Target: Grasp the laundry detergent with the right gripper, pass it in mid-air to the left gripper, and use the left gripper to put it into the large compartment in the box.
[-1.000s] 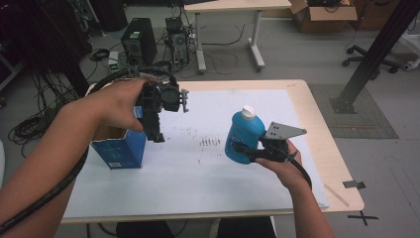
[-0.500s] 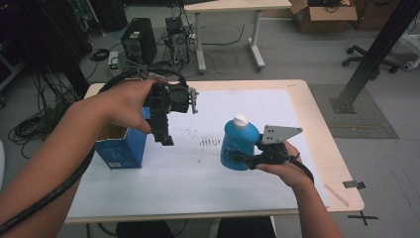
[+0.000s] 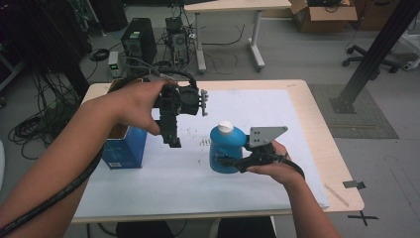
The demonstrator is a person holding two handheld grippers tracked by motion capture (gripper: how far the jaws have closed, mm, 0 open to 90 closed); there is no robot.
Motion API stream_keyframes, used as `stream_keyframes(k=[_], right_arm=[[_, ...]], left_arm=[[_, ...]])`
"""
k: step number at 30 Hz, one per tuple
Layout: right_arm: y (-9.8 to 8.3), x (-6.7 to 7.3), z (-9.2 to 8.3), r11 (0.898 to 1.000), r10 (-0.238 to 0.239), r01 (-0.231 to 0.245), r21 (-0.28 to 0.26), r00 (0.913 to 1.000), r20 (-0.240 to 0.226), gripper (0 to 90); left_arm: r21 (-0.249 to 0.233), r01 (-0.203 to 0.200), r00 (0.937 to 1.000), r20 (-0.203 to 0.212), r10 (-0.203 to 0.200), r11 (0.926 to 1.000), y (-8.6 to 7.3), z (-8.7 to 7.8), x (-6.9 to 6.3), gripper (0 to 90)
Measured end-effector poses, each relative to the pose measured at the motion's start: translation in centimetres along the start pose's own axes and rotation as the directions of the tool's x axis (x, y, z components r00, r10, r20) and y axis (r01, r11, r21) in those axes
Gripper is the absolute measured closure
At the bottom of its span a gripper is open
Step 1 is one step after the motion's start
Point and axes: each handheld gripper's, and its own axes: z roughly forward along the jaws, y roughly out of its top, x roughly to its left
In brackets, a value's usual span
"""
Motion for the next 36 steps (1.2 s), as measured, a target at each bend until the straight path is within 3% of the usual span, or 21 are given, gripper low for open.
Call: stream_keyframes(k=[16,23,36], right_arm=[[0.5,0.5,4.6,1.0,-0.02,0.021,0.015,0.9991,-0.038,44.7],[0.8,0.9,6.5,1.0,-0.014,0.014,-0.001,0.9993,-0.034,44.7],[1.7,0.9,8.1,1.0,-0.02,0.02,-0.002,0.9993,-0.031,44.6]], left_arm=[[0.007,-0.018,0.9996,0.019,0.018,0.9998,1.2,1.3,-0.5,0.3],[0.008,-0.014,0.9995,0.029,0.014,0.9999,1.3,1.7,-0.5,0.4],[0.01,-0.012,0.9997,0.023,0.012,0.9999,0.7,2.3,-0.7,0.4]])
